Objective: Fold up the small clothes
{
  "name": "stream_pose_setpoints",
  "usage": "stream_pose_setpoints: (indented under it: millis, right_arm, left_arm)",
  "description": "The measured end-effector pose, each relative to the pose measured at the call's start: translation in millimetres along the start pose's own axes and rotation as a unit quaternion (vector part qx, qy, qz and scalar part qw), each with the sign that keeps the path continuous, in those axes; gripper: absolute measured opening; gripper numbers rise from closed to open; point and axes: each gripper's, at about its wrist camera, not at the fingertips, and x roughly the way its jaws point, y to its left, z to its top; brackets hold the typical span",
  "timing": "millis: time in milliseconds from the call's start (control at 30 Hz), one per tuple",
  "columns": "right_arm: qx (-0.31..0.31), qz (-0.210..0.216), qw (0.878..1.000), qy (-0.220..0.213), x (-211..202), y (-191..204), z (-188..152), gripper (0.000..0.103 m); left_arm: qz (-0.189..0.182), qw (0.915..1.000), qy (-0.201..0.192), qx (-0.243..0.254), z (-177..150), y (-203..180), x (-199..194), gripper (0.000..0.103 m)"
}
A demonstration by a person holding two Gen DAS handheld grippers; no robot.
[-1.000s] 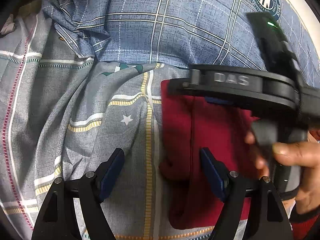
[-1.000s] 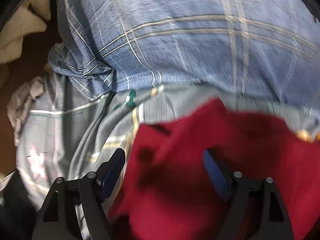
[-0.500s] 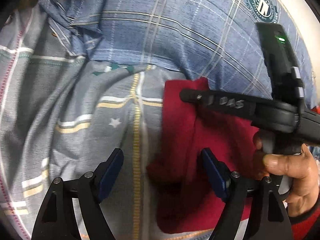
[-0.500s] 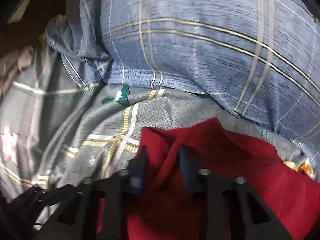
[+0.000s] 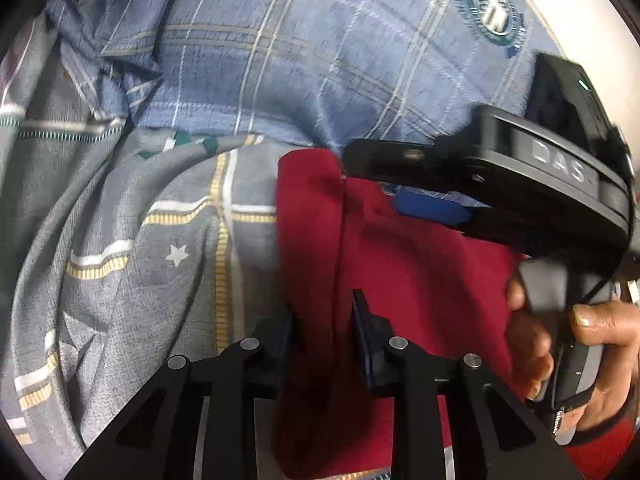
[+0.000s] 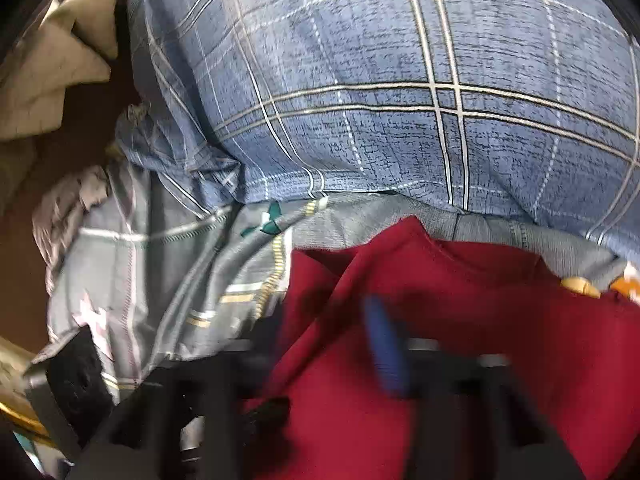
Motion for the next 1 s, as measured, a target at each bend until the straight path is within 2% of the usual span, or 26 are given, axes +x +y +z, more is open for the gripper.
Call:
stream_pose_setpoints:
  millis: [67, 167, 267, 300, 333, 367, 400, 433, 500, 567, 633, 667, 700, 733, 800, 900, 1000]
  right_arm:
    - [0.003, 0.006, 1.000, 0.000, -1, 5, 2, 0.083]
    - [-0.020, 0.004, 0.999, 0.025, 13, 21, 3, 0.083]
    - [-0.042, -0.043, 0.996, 0.058, 45, 32, 2, 0.081]
    - [-0.049, -0.055, 0.995, 0.061, 49, 31, -1, 0.069]
    - [-0.055, -0.062, 0.995, 0.057, 51, 31, -3, 0.061]
    - [-0.064, -0.074, 0.994, 0.040, 50, 29, -4, 0.047]
    - [-0.060, -0.068, 0.995, 0.033, 46, 26, -5, 0.035]
    - [-0.047, -0.053, 0.997, 0.029, 41, 20, -4, 0.031]
    - [-0.030, -0.034, 0.999, 0.021, 31, 9, -4, 0.023]
    - [-0.019, -0.015, 1.000, 0.011, 19, 1, -5, 0.022]
    - [-0.012, -0.005, 1.000, 0.006, 13, -3, -5, 0.022]
    - [-0.010, 0.000, 1.000, 0.002, 10, -4, -5, 0.021]
    - [-0.008, 0.004, 1.000, -0.003, 7, -5, -6, 0.021]
    - [-0.007, 0.007, 1.000, -0.005, 5, -6, -7, 0.020]
    - [-0.007, 0.014, 1.000, -0.015, -3, -7, -9, 0.018]
    - [-0.004, 0.022, 0.999, -0.035, -24, -12, -12, 0.018]
    - [-0.003, 0.034, 0.998, -0.058, -61, -21, -16, 0.017]
  left_arm:
    - [0.002, 0.9999, -0.006, 0.015, -1, -5, -3, 0.024]
    - [-0.007, 0.9996, -0.011, 0.026, -3, -8, -9, 0.022]
    - [-0.009, 0.9992, -0.006, 0.038, -5, -8, -14, 0.023]
    - [0.005, 0.9992, 0.002, 0.039, -6, -5, -14, 0.032]
    - [0.015, 0.9992, 0.005, 0.037, -7, -3, -14, 0.047]
    - [0.021, 0.9991, 0.006, 0.036, -7, -2, -15, 0.057]
    - [0.031, 0.9990, 0.001, 0.031, -8, 0, -17, 0.071]
    - [0.037, 0.9989, -0.006, 0.028, -8, 0, -19, 0.073]
    - [0.040, 0.9988, -0.012, 0.026, -9, -2, -19, 0.073]
    - [0.034, 0.9988, -0.001, 0.035, -13, -7, -15, 0.073]
    - [0.039, 0.9968, 0.017, 0.067, -20, -18, -6, 0.070]
    - [0.052, 0.9952, 0.015, 0.081, -23, -24, -6, 0.065]
    - [0.065, 0.9938, 0.009, 0.090, -24, -26, -6, 0.046]
    - [0.062, 0.9940, 0.010, 0.089, -21, -31, -5, 0.040]
    - [0.027, 0.9971, 0.001, 0.071, -19, -36, -16, 0.035]
    - [0.003, 0.9968, -0.017, 0.079, -19, -57, -36, 0.032]
    - [-0.014, 0.9920, -0.028, 0.122, -26, -104, -52, 0.032]
